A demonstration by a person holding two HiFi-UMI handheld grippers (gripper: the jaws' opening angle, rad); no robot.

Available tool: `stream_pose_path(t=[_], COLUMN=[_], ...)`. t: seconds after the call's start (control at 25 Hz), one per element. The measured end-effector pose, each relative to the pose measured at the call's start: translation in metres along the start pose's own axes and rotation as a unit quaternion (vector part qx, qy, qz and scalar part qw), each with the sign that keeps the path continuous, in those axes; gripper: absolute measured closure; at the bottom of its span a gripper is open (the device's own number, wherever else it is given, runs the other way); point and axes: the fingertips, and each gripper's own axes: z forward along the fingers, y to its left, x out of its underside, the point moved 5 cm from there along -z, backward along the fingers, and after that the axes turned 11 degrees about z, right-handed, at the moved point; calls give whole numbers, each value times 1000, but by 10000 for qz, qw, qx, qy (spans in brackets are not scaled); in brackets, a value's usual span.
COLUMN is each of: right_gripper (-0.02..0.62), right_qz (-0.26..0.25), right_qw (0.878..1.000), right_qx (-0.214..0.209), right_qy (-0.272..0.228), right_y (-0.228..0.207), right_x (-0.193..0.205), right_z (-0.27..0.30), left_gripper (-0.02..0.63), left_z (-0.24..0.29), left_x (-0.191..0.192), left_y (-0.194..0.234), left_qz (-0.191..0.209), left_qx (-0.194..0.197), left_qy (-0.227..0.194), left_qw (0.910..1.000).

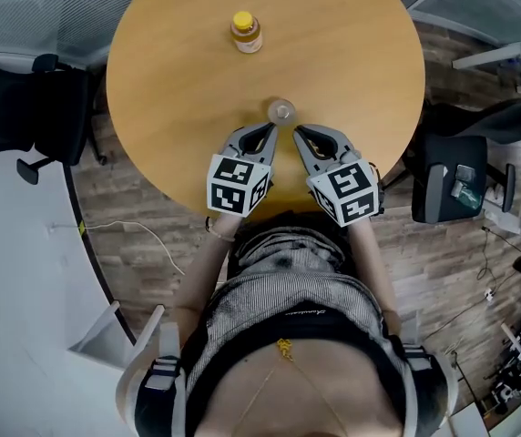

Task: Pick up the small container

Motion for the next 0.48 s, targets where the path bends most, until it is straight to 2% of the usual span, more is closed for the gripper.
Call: stream_pose_path(t=[0.48], right_gripper=[568], right_qz=[25], right_qw=[9999], right_qx=[124], right_qy=[106], right_y=[-5], right_x=[3], right_z=[8], left_gripper=[586], left_z=[33], left_x=[32], left_y=[19], left_qz=[146], left_qx=[61], left_qy=[588], left_qw=[9981])
